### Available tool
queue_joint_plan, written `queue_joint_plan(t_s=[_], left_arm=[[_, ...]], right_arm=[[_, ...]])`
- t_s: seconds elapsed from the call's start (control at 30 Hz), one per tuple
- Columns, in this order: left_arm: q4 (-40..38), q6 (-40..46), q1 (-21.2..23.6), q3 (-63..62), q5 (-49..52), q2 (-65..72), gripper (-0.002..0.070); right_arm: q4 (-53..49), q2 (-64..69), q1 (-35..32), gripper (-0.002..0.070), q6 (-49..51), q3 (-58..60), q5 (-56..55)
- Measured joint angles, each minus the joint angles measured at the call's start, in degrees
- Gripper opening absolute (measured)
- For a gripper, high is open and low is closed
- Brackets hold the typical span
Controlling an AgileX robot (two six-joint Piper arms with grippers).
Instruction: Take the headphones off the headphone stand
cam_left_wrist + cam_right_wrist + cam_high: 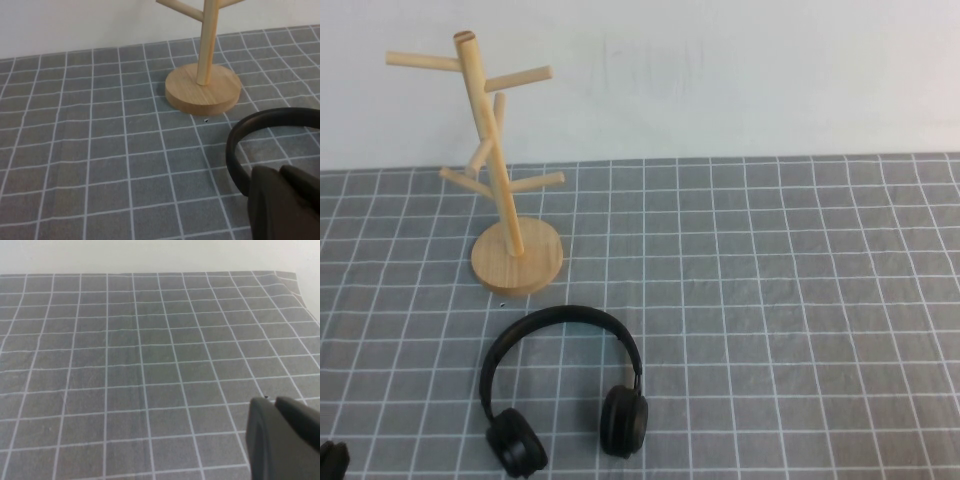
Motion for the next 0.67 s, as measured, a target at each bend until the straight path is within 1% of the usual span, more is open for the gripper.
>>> queue_joint_plan(t_s=[0.4, 0.67], left_arm=[[-0.32, -2.23, 0.00, -0.10, 0.38, 0.00, -0.0003], [-0.59, -2.42, -1.52, -0.10, 0.38, 0.00, -0.0003]], right_arm=[[0.00, 0.00, 0.00, -0.0006, 0.00, 0.00, 0.00], [0.00, 0.00, 0.00, -0.0006, 0.00, 0.00, 0.00]])
